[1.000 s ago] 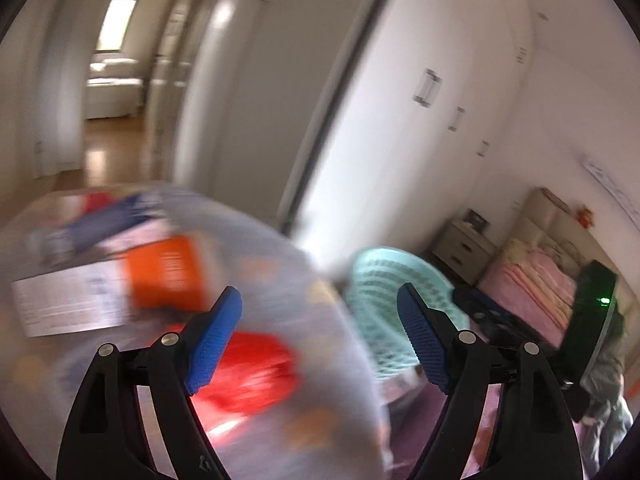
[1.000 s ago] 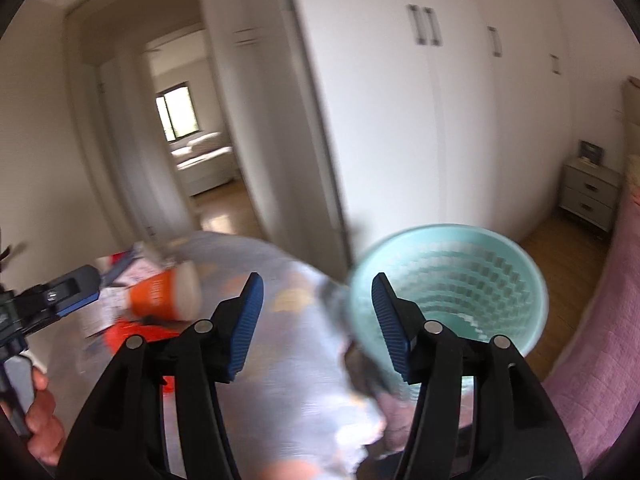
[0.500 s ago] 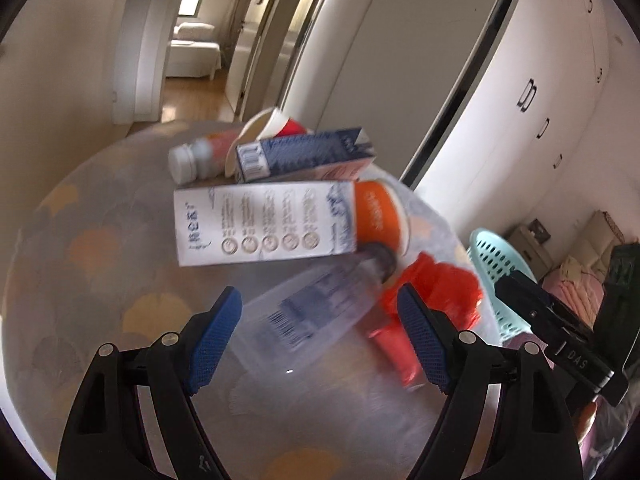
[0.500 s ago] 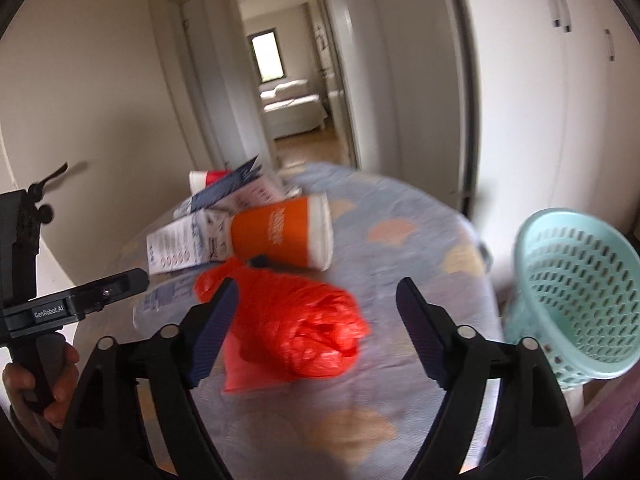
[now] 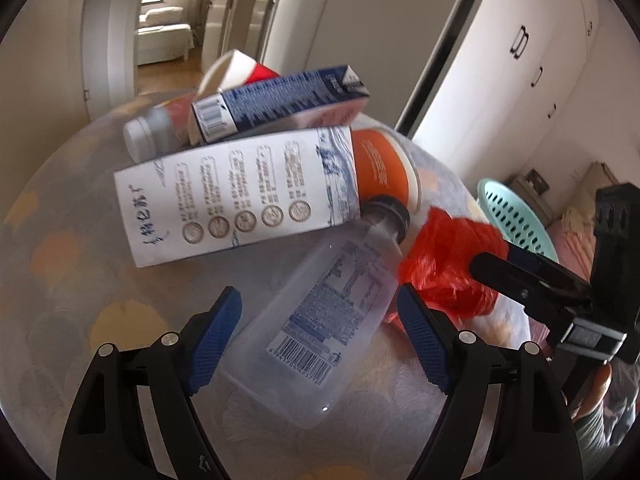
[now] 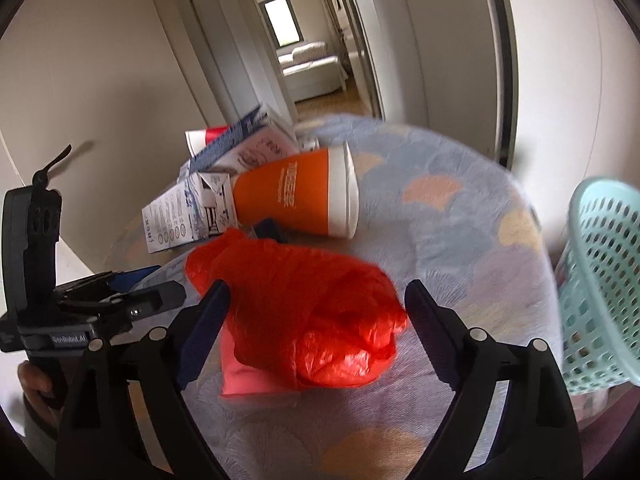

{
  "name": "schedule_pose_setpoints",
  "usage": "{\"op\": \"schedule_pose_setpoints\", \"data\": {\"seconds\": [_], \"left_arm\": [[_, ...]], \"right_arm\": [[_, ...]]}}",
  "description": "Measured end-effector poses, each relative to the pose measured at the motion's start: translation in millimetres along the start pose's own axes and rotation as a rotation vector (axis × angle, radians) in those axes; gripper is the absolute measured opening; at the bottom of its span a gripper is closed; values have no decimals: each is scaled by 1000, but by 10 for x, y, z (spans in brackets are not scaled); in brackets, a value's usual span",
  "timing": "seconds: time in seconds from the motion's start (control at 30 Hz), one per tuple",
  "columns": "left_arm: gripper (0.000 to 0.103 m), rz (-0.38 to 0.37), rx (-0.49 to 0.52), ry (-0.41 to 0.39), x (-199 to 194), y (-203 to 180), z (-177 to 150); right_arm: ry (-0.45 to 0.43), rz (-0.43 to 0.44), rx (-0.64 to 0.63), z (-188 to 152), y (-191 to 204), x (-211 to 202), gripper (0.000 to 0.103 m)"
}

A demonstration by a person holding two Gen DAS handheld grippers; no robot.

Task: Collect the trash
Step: 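Grasp the red plastic bag with the right tool while the left tool grasps the clear bottle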

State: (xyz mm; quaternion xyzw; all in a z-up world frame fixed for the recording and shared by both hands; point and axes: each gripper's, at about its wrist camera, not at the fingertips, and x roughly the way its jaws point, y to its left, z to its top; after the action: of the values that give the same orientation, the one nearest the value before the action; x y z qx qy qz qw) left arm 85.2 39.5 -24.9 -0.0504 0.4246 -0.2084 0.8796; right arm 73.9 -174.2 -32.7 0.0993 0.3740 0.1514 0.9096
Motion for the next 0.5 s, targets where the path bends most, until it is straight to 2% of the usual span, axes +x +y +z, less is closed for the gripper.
{"op": "schedule_pose_setpoints", "data": {"seconds": [0.03, 0.27, 0.3, 0.43, 0.5], "left_arm": [[78, -1, 8, 6, 7, -19, -15], [76, -10, 19, 36, 68, -124, -73], [74, -10, 19, 44, 85, -149, -76], [59, 0, 21, 68, 134, -239, -93], [58, -1, 16, 73, 144, -265, -105]], "right_arm": [[14, 9, 9, -6, -18, 23, 84], [18, 60, 3, -56, -40, -65, 44], [9, 63, 0, -69, -28, -101, 38], [-49, 21, -45, -121, 70, -334, 29], [-75, -32, -65, -138, 115, -431, 27]]}}
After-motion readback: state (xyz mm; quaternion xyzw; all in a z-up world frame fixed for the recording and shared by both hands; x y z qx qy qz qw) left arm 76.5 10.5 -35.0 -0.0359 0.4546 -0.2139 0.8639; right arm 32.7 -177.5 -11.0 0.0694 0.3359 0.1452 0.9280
